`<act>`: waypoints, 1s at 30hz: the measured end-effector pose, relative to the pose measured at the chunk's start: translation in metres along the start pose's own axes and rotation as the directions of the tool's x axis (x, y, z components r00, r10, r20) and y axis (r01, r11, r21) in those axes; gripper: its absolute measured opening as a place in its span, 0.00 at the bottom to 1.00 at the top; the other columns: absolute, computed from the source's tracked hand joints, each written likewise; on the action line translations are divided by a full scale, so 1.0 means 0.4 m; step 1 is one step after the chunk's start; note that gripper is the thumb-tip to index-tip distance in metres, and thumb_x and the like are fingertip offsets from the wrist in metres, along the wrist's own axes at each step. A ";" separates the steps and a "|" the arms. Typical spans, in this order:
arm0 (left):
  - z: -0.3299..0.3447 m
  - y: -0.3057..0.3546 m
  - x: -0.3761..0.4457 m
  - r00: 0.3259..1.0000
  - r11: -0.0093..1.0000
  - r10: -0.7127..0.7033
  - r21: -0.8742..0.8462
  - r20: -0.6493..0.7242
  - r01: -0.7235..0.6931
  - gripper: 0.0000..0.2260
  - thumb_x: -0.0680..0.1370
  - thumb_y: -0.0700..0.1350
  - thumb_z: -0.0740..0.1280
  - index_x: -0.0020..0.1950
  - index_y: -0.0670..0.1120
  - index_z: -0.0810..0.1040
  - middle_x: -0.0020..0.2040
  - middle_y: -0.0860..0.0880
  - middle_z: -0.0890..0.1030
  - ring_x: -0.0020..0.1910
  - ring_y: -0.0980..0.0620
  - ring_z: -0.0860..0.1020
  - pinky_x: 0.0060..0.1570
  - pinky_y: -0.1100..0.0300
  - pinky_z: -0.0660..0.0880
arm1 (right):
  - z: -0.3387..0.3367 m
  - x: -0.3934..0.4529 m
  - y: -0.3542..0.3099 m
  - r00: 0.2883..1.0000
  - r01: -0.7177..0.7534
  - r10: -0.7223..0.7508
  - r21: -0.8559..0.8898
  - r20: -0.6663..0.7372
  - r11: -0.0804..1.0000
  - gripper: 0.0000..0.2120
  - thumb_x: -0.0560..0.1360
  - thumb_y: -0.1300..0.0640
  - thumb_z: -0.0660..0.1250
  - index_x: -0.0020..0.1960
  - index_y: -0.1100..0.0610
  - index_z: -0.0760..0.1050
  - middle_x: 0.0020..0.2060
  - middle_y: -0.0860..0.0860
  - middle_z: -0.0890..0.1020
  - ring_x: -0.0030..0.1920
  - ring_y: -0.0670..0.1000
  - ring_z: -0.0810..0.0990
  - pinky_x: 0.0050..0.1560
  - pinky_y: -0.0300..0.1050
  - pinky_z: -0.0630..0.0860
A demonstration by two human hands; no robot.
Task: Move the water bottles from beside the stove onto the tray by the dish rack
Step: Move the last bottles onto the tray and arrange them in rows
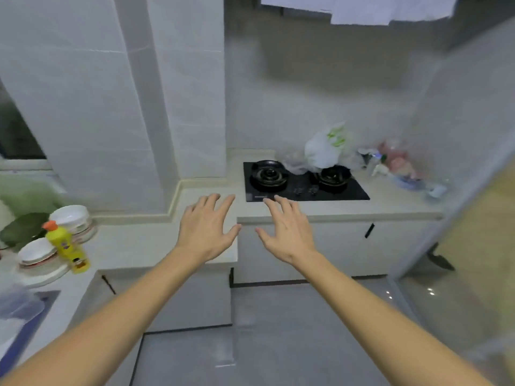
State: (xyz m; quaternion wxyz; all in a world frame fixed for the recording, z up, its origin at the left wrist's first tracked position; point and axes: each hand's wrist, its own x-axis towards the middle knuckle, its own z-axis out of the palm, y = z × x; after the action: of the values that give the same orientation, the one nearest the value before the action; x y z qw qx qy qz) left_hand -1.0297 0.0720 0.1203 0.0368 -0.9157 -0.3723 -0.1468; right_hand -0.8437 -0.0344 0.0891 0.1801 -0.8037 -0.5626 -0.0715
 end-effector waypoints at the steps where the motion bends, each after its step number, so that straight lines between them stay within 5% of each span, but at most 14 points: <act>1: 0.033 0.031 0.074 0.999 0.999 0.048 -0.017 0.007 -0.048 0.32 0.79 0.66 0.59 0.80 0.55 0.62 0.75 0.47 0.71 0.74 0.45 0.68 0.65 0.47 0.70 | 0.003 0.022 0.061 0.998 -0.058 0.058 -0.010 -0.004 0.998 0.36 0.77 0.36 0.61 0.80 0.49 0.60 0.78 0.52 0.65 0.77 0.55 0.62 0.73 0.55 0.67; 14: 0.320 0.631 0.790 0.861 0.847 0.507 -0.209 0.036 -0.489 0.32 0.79 0.64 0.60 0.80 0.53 0.63 0.72 0.48 0.71 0.69 0.45 0.71 0.60 0.47 0.73 | -0.109 0.109 0.849 0.807 -0.590 0.579 -0.111 -0.116 0.800 0.34 0.79 0.39 0.61 0.80 0.51 0.60 0.77 0.53 0.66 0.75 0.57 0.64 0.70 0.56 0.72; 30: 0.608 1.302 1.449 0.835 0.837 0.535 -0.218 0.131 -0.502 0.30 0.80 0.62 0.61 0.80 0.53 0.62 0.71 0.48 0.72 0.70 0.44 0.71 0.60 0.45 0.76 | -0.157 0.418 1.773 0.752 -0.657 0.657 -0.126 -0.049 0.743 0.33 0.81 0.41 0.63 0.81 0.52 0.59 0.79 0.54 0.63 0.77 0.58 0.62 0.72 0.57 0.70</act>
State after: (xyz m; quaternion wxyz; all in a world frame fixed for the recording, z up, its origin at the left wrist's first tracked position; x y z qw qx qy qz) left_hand -0.2164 0.1288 0.0817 -0.0400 -0.9915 -0.0968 -0.0767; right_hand -0.1190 -0.1251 0.0521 0.1393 -0.9604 -0.2375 -0.0419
